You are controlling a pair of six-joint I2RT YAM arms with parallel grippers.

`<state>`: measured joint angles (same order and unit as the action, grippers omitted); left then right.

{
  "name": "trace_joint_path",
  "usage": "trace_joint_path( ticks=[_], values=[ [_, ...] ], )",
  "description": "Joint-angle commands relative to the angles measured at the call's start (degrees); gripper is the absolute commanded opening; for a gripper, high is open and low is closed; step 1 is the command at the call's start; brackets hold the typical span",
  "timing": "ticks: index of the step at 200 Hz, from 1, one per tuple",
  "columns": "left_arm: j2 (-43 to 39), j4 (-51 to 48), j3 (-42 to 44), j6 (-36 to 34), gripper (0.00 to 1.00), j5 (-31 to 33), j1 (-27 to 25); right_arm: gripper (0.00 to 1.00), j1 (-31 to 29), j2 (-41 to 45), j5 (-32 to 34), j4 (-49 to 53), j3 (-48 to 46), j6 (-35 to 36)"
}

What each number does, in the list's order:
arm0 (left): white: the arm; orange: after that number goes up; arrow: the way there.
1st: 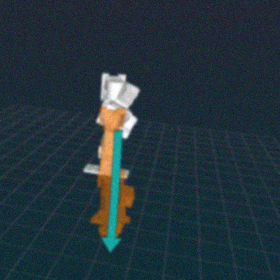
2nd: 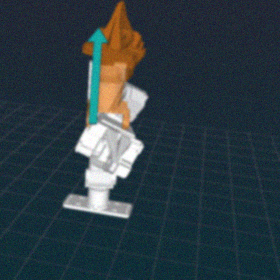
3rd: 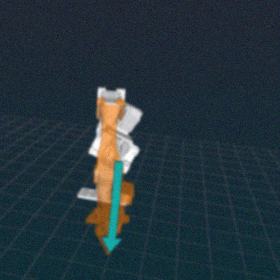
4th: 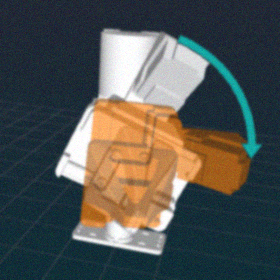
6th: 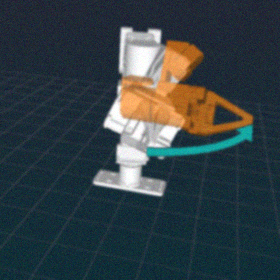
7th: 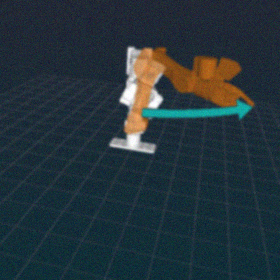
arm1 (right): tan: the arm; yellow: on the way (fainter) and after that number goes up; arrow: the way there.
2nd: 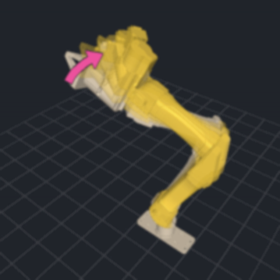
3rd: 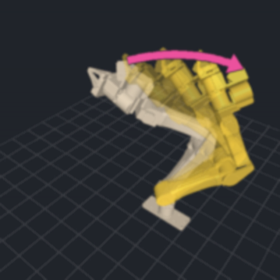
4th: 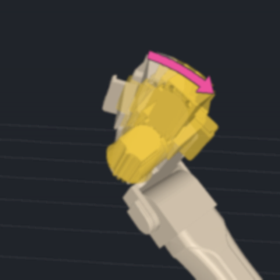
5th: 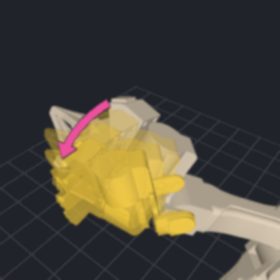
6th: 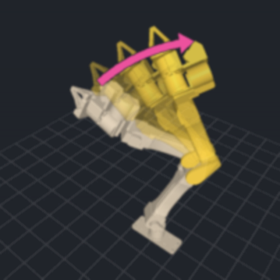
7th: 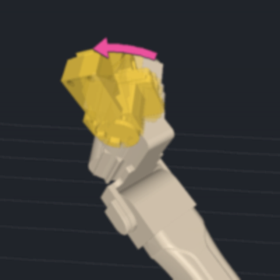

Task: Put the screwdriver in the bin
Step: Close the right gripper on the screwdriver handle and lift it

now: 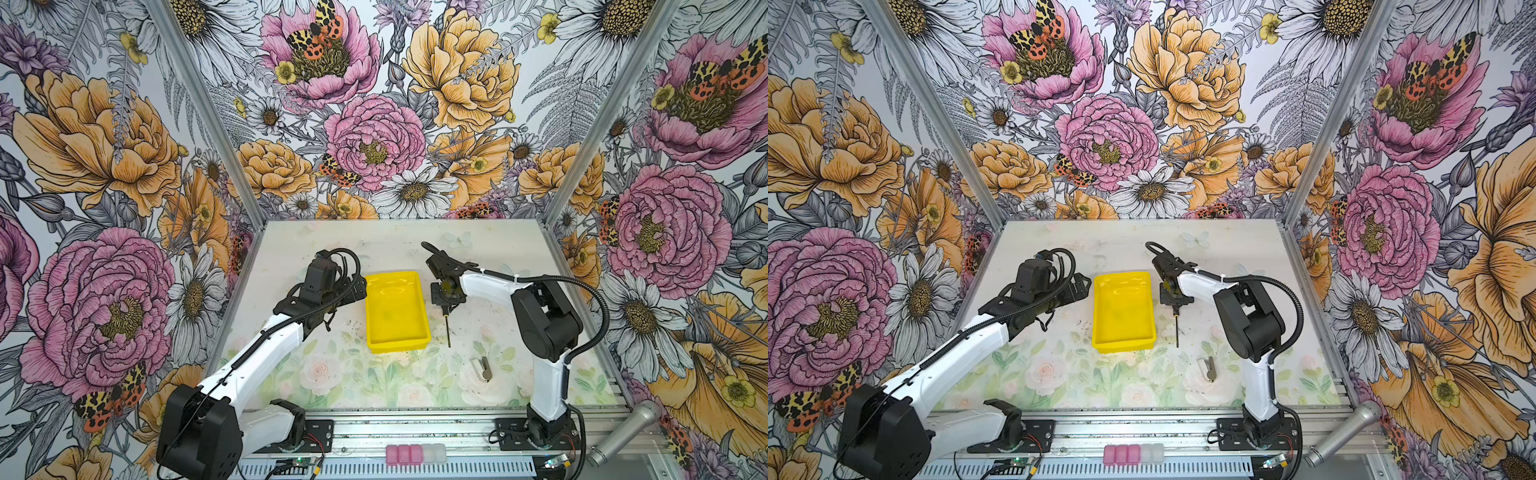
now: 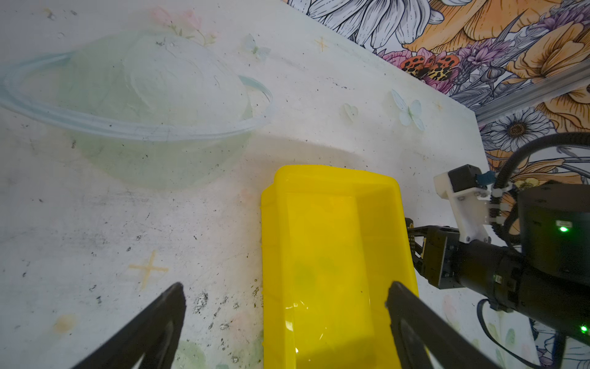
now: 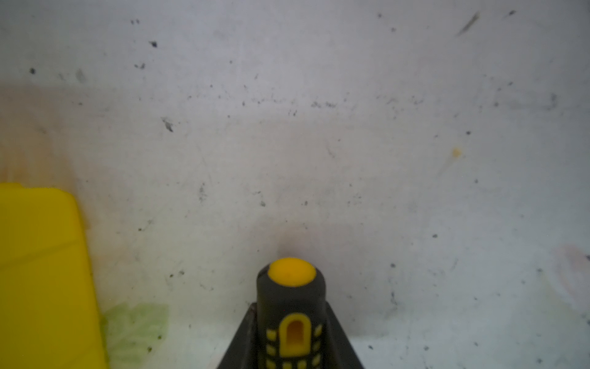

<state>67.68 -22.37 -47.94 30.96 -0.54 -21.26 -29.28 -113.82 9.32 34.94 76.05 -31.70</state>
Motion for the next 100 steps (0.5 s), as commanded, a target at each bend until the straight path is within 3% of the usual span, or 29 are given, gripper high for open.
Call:
trace_joint_path(
  ticks=[1, 20, 64, 100],
  values=[
    [-1.1, -0.6, 1.0, -1.2, 0.99, 1.5, -0.5, 0.25, 0.3, -1.1, 1.2, 0.4, -0.3, 0.0],
    [-0.8, -0.5, 1.1, -1.2, 0.99, 1.5, -0.6, 0.21, 0.3, -0.7, 1.5, 0.2, -0.9, 0.1],
    [-0.3, -0.6, 1.5, -2.4, 0.99, 0.0, -1.0, 0.00, 0.3, -0.1, 0.7, -0.9, -1.1, 1.4],
    [-1.0, -0.6, 1.9, -4.2, 0.99, -2.6, -1.5, 0.00, 0.0, 2.8, 0.6, -1.4, -1.6, 2.3]
  ],
)
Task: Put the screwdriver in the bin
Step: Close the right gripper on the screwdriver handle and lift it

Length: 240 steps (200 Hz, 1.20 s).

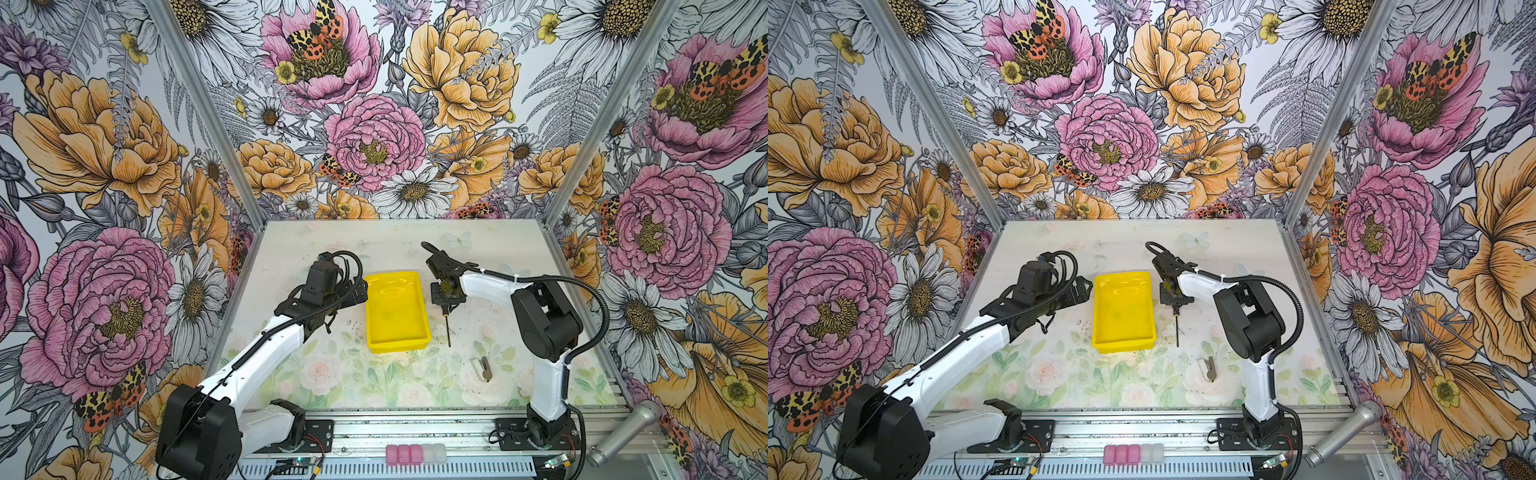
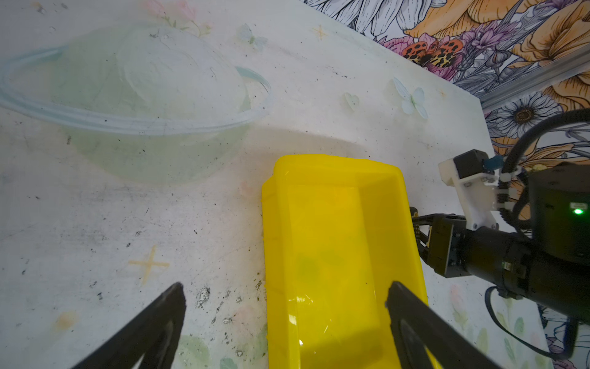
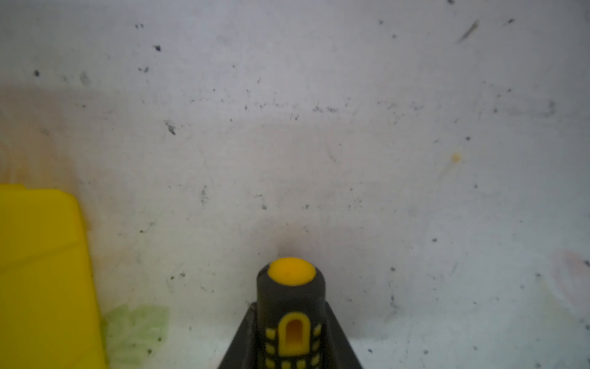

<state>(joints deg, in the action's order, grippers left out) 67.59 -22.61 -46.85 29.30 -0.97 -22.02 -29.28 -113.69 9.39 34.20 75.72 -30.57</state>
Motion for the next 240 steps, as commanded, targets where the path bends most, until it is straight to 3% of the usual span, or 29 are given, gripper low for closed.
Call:
trace_joint_path(
  ticks=[1, 91, 188, 240],
  values=[
    [-1.0, -0.4, 0.8, -2.5, 0.99, -2.2, -0.8, 0.00, 0.0, 2.8, 0.5, -0.7, -1.3, 1.2],
    [-2.2, -0.5, 1.7, -3.5, 0.98, -4.4, -0.9, 0.00, -0.2, 12.5, 3.1, -0.5, -3.3, -0.4],
    [-3.1, -0.4, 2.2, -4.1, 0.99, -4.9, -0.2, 0.00, -0.9, 15.4, 3.7, -0.5, -3.9, -0.9],
    [-3.7, 0.5, 2.6, -4.2, 0.99, -9.1, -0.2, 0.00, -1.5, 17.1, 3.1, -0.4, -4.5, -1.3]
  ],
)
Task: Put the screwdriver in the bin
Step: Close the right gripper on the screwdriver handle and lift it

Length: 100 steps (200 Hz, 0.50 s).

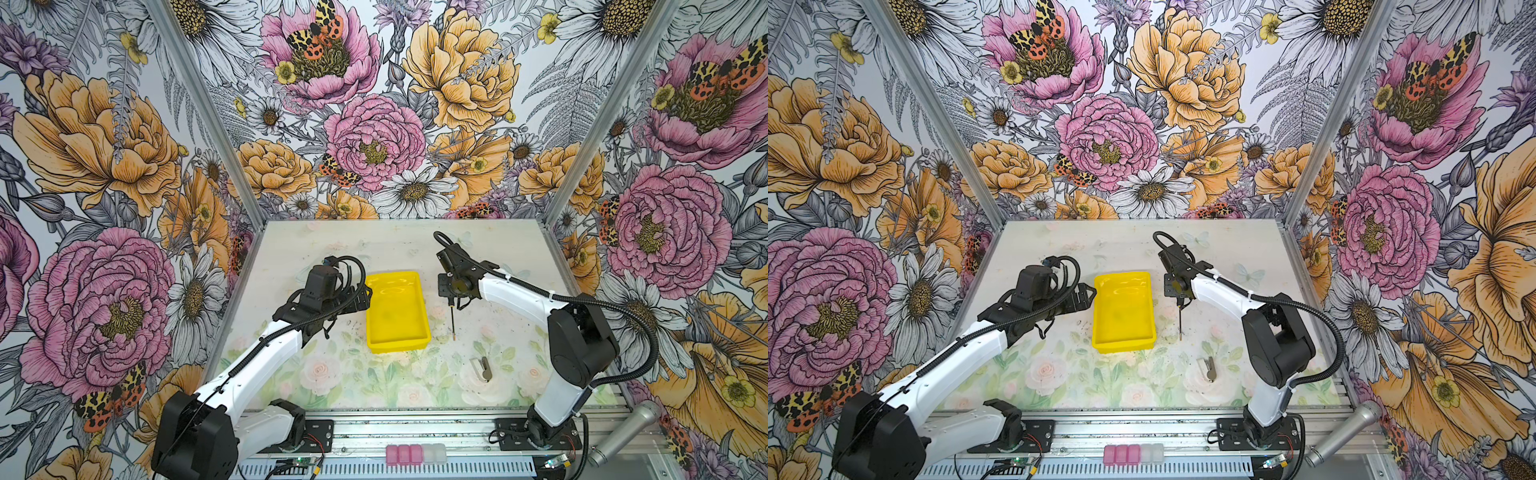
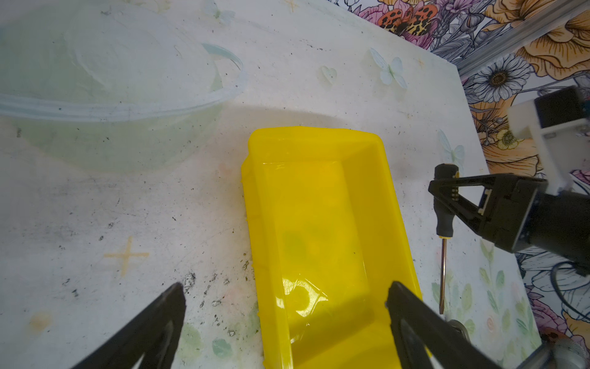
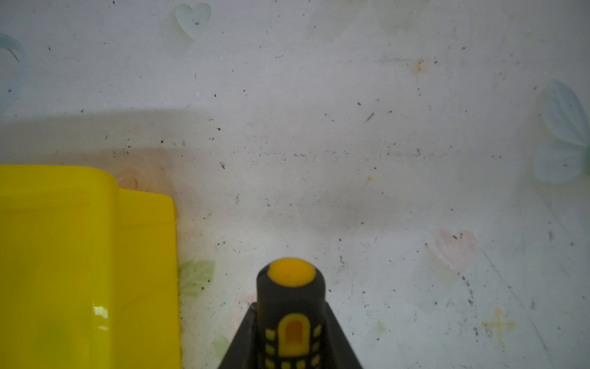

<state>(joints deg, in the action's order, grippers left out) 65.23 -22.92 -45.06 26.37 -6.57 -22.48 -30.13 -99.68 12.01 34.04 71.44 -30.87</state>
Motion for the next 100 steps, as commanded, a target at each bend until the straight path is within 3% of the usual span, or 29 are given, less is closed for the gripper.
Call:
trace_joint_path(
  ticks=[1, 100],
  values=[
    [-1.4, 0.8, 0.8, -1.2, 0.99, -3.6, 0.3, 0.00, -0.7, 3.1, 0.4, -0.2, -0.2, -1.0],
    [-2.6, 1.4, 0.2, -4.5, 0.99, -10.0, -0.4, 0.00, -2.9, 7.9, -1.9, 2.1, 1.4, -3.4]
  ],
)
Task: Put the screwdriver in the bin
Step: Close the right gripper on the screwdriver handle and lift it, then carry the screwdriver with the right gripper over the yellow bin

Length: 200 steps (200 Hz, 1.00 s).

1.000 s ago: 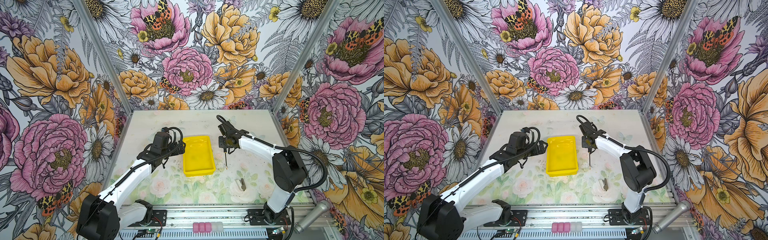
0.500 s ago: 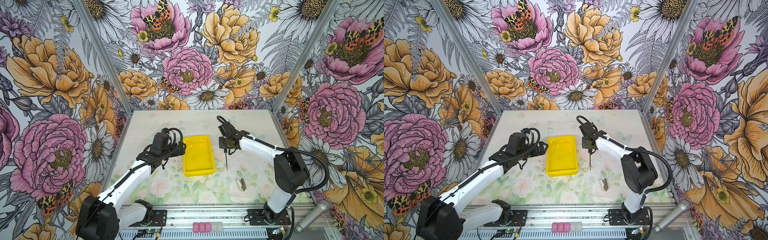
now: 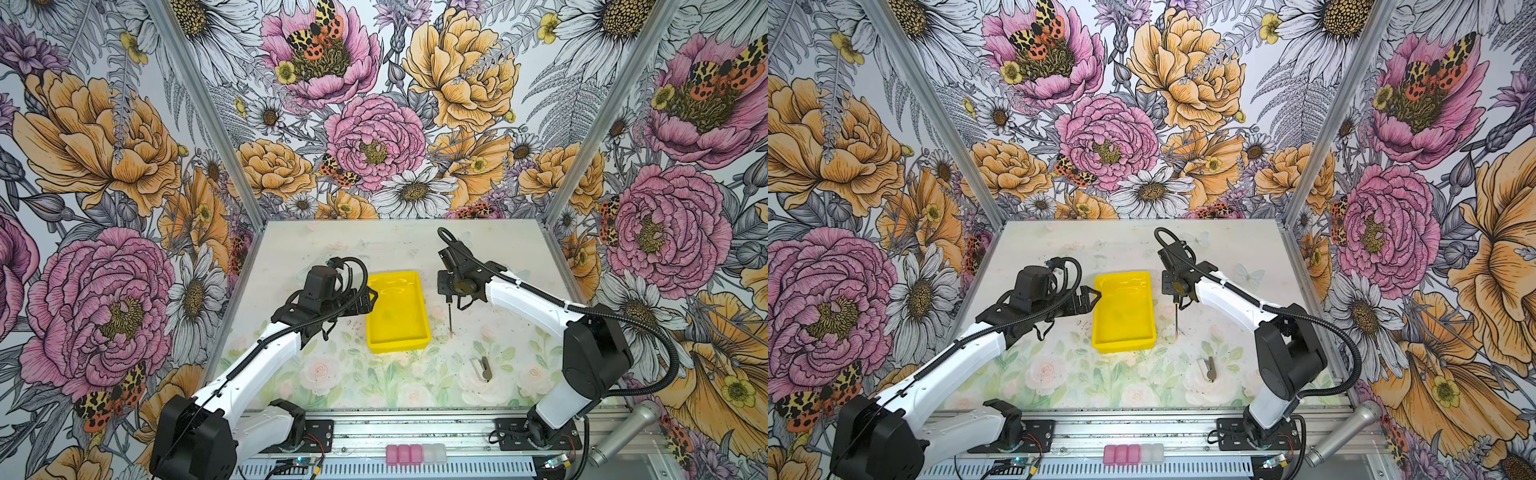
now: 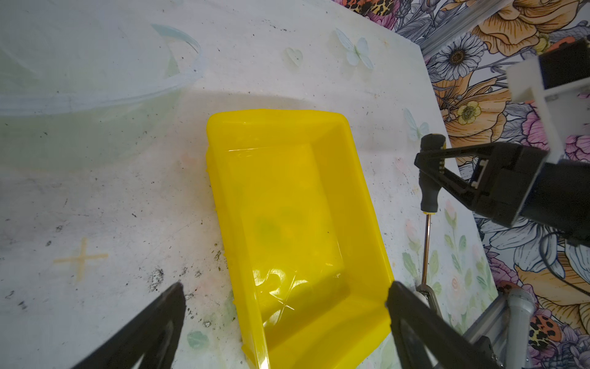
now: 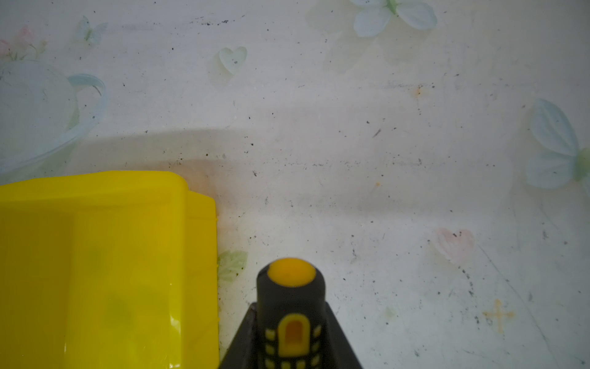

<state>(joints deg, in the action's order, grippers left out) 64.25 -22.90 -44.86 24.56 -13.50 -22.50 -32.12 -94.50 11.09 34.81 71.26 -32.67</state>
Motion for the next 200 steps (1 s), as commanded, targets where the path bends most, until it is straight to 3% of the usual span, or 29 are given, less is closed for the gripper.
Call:
trace_joint_path(
  ticks=[1, 101, 140, 200],
  values=[
    [-1.7, 1.4, 0.0, -2.8, 0.99, -3.1, -0.3, 0.00, -1.0, 2.7, -1.0, 1.4, 1.6, -1.6],
    [-6.3, 2.0, 1.7, -10.9, 0.99, -2.7, -3.1, 0.00, -2.3, 4.5, -2.8, 5.5, 4.2, -2.0],
    [-11.7, 3.1, 4.0, -15.6, 0.99, -5.5, -3.2, 0.00, -3.8, 4.2, -3.3, 5.9, 6.2, -2.2],
    [-11.9, 4.3, 3.8, -16.8, 0.99, -12.9, -5.8, 0.00, -6.0, 1.9, -4.7, 6.2, 10.5, -2.9]
  ],
)
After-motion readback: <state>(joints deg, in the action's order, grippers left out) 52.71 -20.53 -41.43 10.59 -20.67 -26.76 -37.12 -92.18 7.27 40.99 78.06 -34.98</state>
